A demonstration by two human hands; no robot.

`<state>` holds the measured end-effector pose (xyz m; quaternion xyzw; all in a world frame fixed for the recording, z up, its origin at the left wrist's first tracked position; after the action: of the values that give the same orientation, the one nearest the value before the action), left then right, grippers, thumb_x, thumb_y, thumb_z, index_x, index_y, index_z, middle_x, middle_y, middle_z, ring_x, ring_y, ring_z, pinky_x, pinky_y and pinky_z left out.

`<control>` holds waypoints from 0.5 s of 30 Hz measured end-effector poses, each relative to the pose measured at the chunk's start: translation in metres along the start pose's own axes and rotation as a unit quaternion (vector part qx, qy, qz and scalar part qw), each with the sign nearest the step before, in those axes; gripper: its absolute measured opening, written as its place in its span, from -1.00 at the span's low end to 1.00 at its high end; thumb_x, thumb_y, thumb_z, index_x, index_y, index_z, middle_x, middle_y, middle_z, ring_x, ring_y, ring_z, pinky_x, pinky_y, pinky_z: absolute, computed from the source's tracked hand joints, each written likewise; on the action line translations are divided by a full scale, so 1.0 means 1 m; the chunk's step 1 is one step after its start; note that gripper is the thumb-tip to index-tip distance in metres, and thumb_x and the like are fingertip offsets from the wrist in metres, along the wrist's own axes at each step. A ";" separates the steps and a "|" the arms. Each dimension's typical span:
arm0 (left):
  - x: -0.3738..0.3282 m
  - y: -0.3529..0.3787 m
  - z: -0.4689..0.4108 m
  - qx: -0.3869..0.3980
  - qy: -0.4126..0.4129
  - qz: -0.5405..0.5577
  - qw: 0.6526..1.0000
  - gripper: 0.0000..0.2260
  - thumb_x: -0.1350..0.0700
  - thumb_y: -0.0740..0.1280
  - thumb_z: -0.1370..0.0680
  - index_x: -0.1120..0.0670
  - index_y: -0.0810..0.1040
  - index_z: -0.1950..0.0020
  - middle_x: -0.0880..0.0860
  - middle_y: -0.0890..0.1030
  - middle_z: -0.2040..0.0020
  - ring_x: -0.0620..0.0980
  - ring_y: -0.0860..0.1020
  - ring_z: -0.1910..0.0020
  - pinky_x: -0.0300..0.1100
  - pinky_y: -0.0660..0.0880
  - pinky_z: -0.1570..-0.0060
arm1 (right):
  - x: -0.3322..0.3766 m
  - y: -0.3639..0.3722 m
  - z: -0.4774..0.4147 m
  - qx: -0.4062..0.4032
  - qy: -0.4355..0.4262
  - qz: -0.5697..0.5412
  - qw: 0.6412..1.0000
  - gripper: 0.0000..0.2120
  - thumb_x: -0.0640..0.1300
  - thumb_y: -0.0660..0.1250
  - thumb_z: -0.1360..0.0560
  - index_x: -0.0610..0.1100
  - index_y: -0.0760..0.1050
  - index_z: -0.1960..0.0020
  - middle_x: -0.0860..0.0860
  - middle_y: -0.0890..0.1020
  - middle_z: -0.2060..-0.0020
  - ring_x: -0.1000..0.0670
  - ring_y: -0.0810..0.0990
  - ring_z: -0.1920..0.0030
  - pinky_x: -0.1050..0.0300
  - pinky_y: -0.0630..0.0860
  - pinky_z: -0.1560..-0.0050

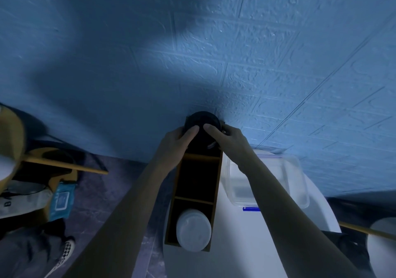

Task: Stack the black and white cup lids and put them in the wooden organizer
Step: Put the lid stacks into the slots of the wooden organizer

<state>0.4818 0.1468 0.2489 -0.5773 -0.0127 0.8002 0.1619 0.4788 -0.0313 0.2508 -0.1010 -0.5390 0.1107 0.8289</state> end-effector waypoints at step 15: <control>0.011 0.004 -0.007 -0.122 0.036 -0.173 0.977 -0.59 -0.28 0.31 -0.58 -0.01 0.64 -0.21 -0.07 0.68 -0.06 -0.11 0.60 -0.05 -0.16 0.52 -0.02 | -0.013 -0.006 -0.007 -0.037 -0.019 0.073 0.996 -0.68 0.43 0.36 -0.40 0.23 0.54 0.03 0.22 0.68 0.21 0.07 0.67 0.00 -0.10 0.58 -0.18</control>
<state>0.4839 0.1444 0.2357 -0.6104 -0.2037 0.7312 0.2265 0.4807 -0.0411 0.2379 -0.1683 -0.5497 0.1523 0.8039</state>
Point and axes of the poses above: each hand's wrist, its own z-axis away from the middle knuckle, its own y-axis out of the palm, x = y × z, the point moved 4 cm from there along -z, towards the middle knuckle
